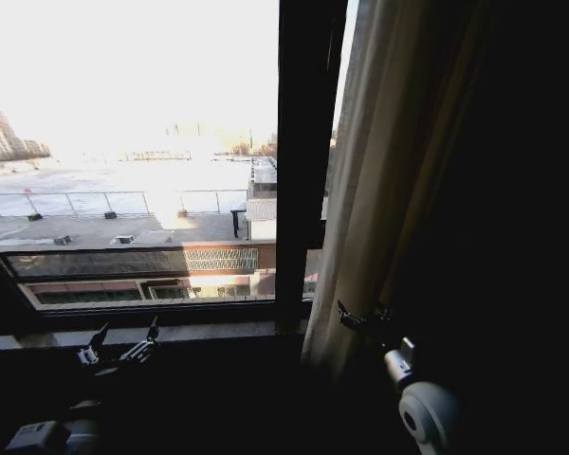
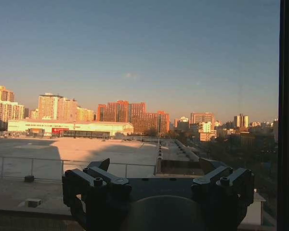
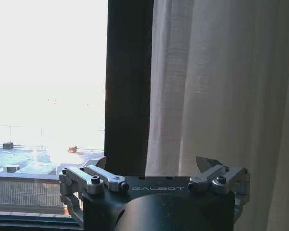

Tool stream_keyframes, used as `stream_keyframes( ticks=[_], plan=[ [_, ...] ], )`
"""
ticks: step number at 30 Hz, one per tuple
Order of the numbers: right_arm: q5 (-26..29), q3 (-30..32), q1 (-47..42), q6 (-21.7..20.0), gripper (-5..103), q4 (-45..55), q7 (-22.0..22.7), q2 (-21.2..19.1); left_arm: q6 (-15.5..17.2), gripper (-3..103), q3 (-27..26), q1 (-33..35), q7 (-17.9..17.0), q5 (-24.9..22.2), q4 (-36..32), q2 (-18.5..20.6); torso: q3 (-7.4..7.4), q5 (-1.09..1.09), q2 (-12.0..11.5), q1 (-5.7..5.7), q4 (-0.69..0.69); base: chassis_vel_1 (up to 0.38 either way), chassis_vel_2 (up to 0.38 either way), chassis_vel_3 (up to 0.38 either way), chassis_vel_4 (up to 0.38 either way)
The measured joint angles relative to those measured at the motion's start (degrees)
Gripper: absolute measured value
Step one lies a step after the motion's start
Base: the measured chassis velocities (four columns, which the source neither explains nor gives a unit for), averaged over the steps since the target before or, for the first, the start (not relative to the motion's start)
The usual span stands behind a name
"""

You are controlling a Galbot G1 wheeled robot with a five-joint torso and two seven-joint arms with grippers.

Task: Open the curtains by pulling them apart, changing their state from closed to fully open.

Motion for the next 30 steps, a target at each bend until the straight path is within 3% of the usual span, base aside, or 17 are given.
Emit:
stream_keyframes(
  ticks=[3, 10, 18, 26, 30],
  plan=[
    [0.3, 0.0, 0.3, 2.0, 100, -0.4, -0.1, -0.1, -0.2, 100, 0.0, 0.0, 0.0, 0.1, 0.0, 0.0, -0.01, 0.02, 0.0, 0.00, 0.00, 0.313, 0.341, -0.339, -0.350],
    [0.2, 0.0, 0.3, 2.3, 100, -0.5, -0.2, -0.1, -0.3, 100, 0.0, 0.4, 0.0, 0.1, 0.0, 0.0, -0.01, -0.04, 0.0, 0.01, 0.01, 0.236, 0.239, -0.219, -0.232],
    [0.2, 0.1, 0.1, 2.3, 100, -0.5, -0.2, -0.2, -0.4, 100, 0.1, 0.6, 0.0, 0.2, 0.0, -0.3, 0.01, 0.09, 0.0, 0.00, -0.03, 0.005, -0.016, -0.003, -0.007],
    [-1.4, 0.1, -0.1, 2.3, 100, -0.5, -1.1, 0.0, -0.9, 100, 0.0, 0.7, 0.0, 0.2, 0.0, -0.3, 0.00, -0.03, 0.0, 0.00, 0.00, -0.020, -0.021, 0.024, 0.016],
    [-1.7, 0.1, -0.2, 2.3, 100, -0.6, -1.1, 0.2, -1.1, 100, 0.0, 0.7, 0.0, 0.2, 0.0, -0.3, 0.00, 0.01, 0.0, -0.01, 0.01, 0.000, 0.000, 0.000, 0.000]
  ],
)
